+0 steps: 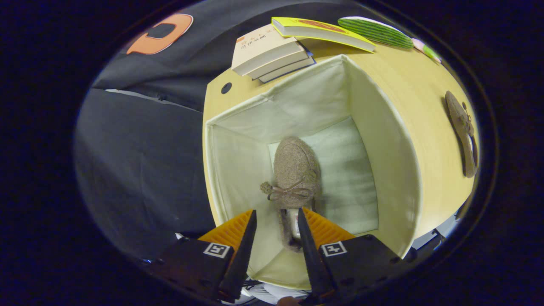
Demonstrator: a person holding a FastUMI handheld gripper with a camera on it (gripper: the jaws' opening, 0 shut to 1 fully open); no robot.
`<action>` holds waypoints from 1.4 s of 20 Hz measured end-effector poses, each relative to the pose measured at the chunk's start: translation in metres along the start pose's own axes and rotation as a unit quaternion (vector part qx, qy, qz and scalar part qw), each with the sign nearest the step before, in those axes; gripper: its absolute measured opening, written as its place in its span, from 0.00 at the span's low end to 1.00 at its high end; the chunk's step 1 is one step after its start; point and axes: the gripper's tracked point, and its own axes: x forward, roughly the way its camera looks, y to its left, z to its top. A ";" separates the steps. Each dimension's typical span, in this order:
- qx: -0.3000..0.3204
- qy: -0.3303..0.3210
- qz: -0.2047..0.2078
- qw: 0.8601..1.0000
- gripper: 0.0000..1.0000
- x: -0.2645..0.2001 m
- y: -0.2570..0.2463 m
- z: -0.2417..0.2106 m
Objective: Open the storage box then place both shoes into the box .Put the left shoe in first, then the right shoe, with the right side of both shoes facing outward in a uniform manner.
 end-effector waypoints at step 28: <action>-0.092 -0.201 -0.142 0.965 1.00 -0.291 -0.317 0.086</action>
